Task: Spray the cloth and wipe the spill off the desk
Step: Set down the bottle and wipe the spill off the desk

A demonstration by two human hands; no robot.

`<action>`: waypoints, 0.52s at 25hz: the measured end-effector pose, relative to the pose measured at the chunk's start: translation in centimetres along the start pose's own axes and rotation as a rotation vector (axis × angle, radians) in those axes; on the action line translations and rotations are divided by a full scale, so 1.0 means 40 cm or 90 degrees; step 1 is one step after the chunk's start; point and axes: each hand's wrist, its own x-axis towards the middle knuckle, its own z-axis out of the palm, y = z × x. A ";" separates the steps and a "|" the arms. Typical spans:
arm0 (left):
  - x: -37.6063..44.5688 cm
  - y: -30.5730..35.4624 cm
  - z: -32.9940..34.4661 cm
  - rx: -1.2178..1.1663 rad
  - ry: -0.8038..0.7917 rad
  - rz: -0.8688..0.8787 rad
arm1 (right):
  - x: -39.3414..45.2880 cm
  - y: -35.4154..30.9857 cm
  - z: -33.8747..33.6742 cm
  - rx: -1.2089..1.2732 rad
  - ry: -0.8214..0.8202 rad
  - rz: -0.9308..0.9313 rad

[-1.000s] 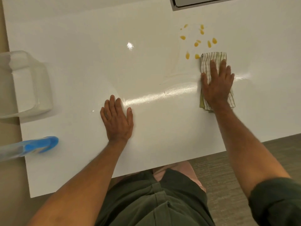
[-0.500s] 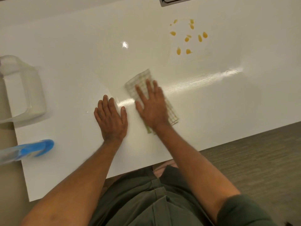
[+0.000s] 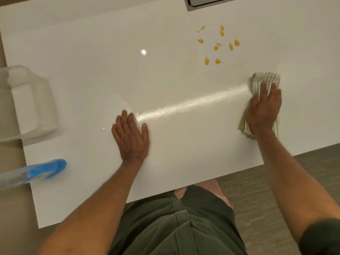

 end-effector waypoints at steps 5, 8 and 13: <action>-0.001 0.007 0.001 0.019 -0.005 0.004 | -0.005 -0.281 0.072 -0.017 0.013 -0.073; 0.000 0.004 0.001 0.012 -0.006 0.005 | -0.143 -0.495 0.130 0.010 -0.026 -0.257; 0.000 0.003 0.000 0.000 0.001 0.005 | -0.422 -0.427 0.099 0.059 -0.170 -0.527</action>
